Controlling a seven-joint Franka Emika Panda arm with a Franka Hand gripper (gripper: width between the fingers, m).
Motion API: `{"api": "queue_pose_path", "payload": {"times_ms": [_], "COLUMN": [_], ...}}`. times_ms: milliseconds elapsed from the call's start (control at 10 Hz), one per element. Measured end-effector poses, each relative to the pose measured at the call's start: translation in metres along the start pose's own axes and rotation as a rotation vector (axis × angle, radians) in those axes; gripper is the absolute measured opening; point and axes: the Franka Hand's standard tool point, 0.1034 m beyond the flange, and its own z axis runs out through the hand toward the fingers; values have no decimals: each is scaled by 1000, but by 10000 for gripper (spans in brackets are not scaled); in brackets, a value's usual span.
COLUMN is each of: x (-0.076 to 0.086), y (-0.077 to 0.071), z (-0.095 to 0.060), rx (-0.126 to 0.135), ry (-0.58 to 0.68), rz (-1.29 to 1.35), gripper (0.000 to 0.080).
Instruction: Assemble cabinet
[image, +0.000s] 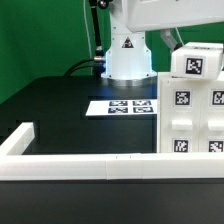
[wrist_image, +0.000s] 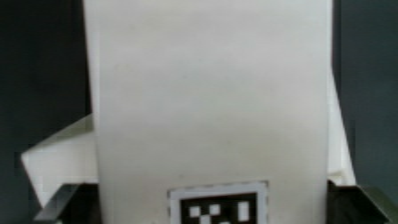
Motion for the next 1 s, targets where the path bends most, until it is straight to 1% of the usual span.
{"api": "queue_pose_path", "payload": {"times_ms": [100,400,500,600,700,800,900,1000], "x": [1,3,4,2,4,4,3,3], "y": [0,-1,0,1,1,1,-1,-1], "z": [0,-1,-1,-1,-1,0,0,0], "rx": [-2,7,22,40,82,132,132,138], "ry": [5,17,39,64,100,113,105,105], "rz": [33,245,389,512,636,719,777,827], "gripper": [551,551,551,551,551,551,551,551]}}
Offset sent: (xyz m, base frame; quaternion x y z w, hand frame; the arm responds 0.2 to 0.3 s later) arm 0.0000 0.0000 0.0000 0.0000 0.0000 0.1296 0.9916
